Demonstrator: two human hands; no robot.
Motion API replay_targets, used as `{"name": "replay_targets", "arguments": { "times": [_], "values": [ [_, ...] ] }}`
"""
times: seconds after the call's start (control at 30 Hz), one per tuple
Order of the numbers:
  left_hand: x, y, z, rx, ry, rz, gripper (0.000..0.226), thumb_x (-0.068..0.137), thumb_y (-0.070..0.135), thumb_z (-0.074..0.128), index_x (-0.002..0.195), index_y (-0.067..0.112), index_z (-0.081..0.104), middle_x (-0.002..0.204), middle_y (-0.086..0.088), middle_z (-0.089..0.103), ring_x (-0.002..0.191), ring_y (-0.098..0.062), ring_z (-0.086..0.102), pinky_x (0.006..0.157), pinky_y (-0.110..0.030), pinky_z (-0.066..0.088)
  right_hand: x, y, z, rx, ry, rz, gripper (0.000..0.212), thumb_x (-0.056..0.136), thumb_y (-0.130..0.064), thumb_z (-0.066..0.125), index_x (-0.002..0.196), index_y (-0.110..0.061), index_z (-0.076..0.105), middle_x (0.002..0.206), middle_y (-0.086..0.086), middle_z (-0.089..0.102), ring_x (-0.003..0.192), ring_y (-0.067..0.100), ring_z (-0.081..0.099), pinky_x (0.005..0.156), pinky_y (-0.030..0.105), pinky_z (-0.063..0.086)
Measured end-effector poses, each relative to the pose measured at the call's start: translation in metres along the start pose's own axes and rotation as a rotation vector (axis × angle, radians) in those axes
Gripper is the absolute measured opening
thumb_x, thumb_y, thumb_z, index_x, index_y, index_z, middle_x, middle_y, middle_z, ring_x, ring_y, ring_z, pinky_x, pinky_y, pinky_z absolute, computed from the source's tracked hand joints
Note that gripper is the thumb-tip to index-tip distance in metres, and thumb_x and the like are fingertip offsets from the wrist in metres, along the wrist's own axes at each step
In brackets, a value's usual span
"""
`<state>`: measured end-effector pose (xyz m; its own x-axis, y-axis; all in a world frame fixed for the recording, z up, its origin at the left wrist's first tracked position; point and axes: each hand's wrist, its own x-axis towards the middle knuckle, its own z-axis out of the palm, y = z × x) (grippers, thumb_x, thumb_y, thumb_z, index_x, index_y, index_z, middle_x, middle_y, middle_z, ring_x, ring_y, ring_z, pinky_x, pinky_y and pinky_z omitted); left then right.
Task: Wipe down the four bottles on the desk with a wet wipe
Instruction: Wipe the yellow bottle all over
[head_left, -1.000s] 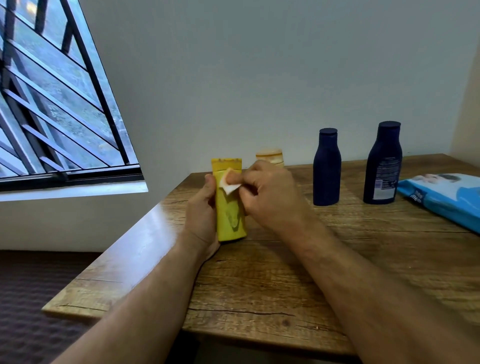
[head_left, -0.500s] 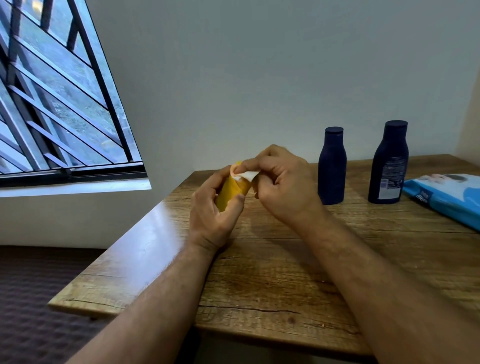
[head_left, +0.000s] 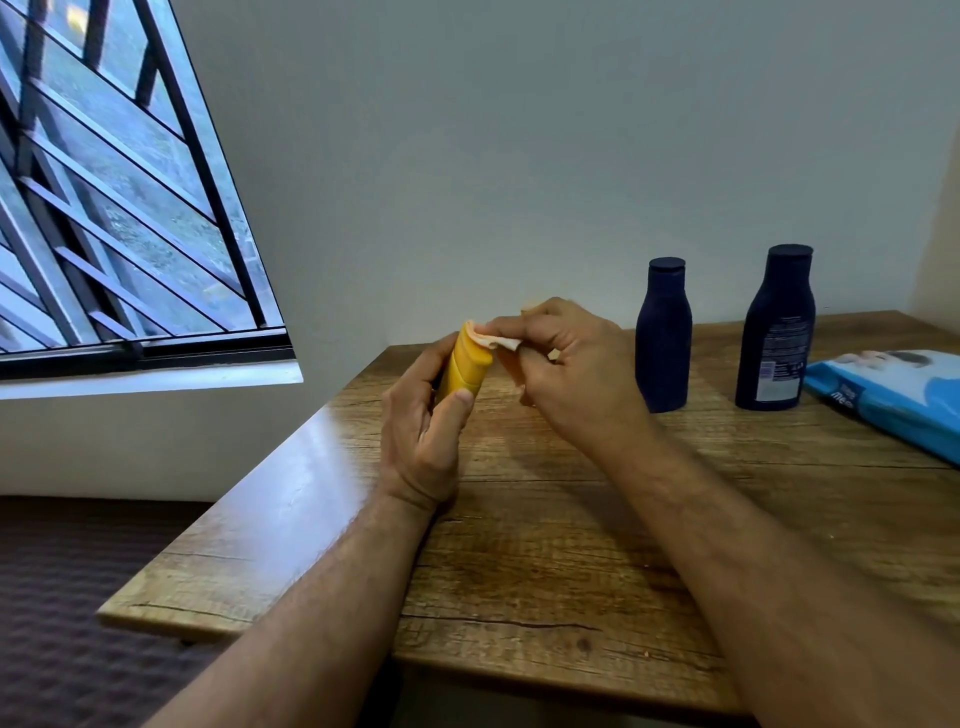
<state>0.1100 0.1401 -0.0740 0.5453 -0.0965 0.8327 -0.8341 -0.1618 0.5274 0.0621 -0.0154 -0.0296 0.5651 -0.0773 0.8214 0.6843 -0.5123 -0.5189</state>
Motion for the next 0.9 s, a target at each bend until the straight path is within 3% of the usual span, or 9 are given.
{"name": "replay_targets", "arguments": {
  "times": [0.17,0.23,0.3,0.4,0.5,0.63,0.73,0.83,0.9],
  "values": [
    [0.000,0.000,0.002,0.015,-0.024,0.004,0.057,0.080,0.037,0.048,0.127,0.010,0.065,0.099,-0.006,0.069,0.089,-0.028,0.062,0.074,-0.052,0.053,-0.001,-0.002,-0.002,-0.045,0.041,-0.078,0.032,0.084,0.005,0.061,0.094,-0.021,0.077,0.086,-0.001,0.064,0.080,0.012,0.058,0.059,0.022,0.049],
    [0.002,-0.001,0.002,0.000,-0.008,-0.033,0.054,0.080,0.038,0.049,0.124,0.013,0.066,0.094,-0.002,0.067,0.085,-0.025,0.061,0.071,-0.047,0.053,0.000,-0.001,-0.001,-0.028,0.011,-0.078,0.032,0.086,0.002,0.063,0.099,-0.022,0.077,0.086,-0.001,0.063,0.079,0.012,0.058,0.060,0.018,0.046],
    [0.006,0.007,0.003,-0.215,0.101,-0.235,0.046,0.082,0.038,0.051,0.118,0.014,0.065,0.084,-0.003,0.061,0.074,-0.019,0.057,0.064,-0.038,0.049,0.000,0.001,0.000,-0.040,0.002,-0.031,0.031,0.089,-0.002,0.062,0.107,-0.023,0.076,0.089,-0.002,0.063,0.082,0.010,0.059,0.065,0.016,0.047],
    [0.015,0.016,0.001,-0.700,0.383,-0.684,0.037,0.100,0.041,0.044,0.109,0.008,0.059,0.078,-0.007,0.054,0.064,-0.016,0.053,0.060,-0.030,0.050,-0.001,0.002,0.001,-0.049,-0.010,0.025,0.031,0.090,-0.005,0.062,0.109,-0.024,0.075,0.091,-0.005,0.064,0.081,0.009,0.059,0.064,0.018,0.049],
    [0.019,0.014,-0.003,-0.969,0.469,-0.947,0.056,0.106,0.051,0.035,0.096,0.001,0.059,0.074,-0.010,0.061,0.065,-0.020,0.057,0.065,-0.034,0.054,-0.003,0.002,0.003,-0.082,-0.108,0.083,0.028,0.091,-0.010,0.063,0.107,-0.029,0.076,0.088,-0.011,0.062,0.071,0.003,0.055,0.058,0.011,0.039],
    [0.021,0.007,-0.004,-1.095,0.431,-1.027,0.055,0.107,0.047,0.037,0.120,-0.001,0.058,0.096,-0.017,0.068,0.082,-0.026,0.069,0.068,-0.037,0.063,-0.005,-0.002,0.005,-0.112,-0.219,0.100,0.023,0.088,-0.013,0.066,0.101,-0.029,0.077,0.082,-0.011,0.061,0.067,0.001,0.053,0.054,0.010,0.036],
    [0.021,0.008,-0.001,-1.062,0.467,-1.055,0.053,0.108,0.043,0.037,0.135,-0.002,0.048,0.114,-0.022,0.065,0.088,-0.028,0.070,0.064,-0.039,0.064,-0.008,-0.008,0.007,-0.131,-0.320,0.010,0.021,0.088,-0.013,0.068,0.101,-0.026,0.078,0.080,-0.018,0.056,0.075,-0.011,0.053,0.060,0.006,0.040],
    [0.021,0.006,0.000,-1.020,0.476,-1.086,0.055,0.107,0.043,0.039,0.136,-0.003,0.044,0.128,-0.023,0.062,0.098,-0.031,0.068,0.081,-0.043,0.063,-0.009,-0.008,0.009,-0.111,-0.377,-0.061,0.022,0.087,-0.014,0.070,0.104,-0.026,0.077,0.090,-0.009,0.062,0.093,-0.007,0.061,0.073,0.011,0.049],
    [0.021,0.004,0.001,-1.017,0.459,-1.096,0.056,0.107,0.045,0.038,0.129,-0.005,0.048,0.120,-0.023,0.063,0.096,-0.032,0.067,0.100,-0.047,0.055,-0.010,-0.006,0.011,-0.102,-0.415,-0.091,0.023,0.086,-0.015,0.070,0.104,-0.027,0.077,0.095,-0.003,0.064,0.106,0.005,0.064,0.088,0.028,0.055]
  ]
}}
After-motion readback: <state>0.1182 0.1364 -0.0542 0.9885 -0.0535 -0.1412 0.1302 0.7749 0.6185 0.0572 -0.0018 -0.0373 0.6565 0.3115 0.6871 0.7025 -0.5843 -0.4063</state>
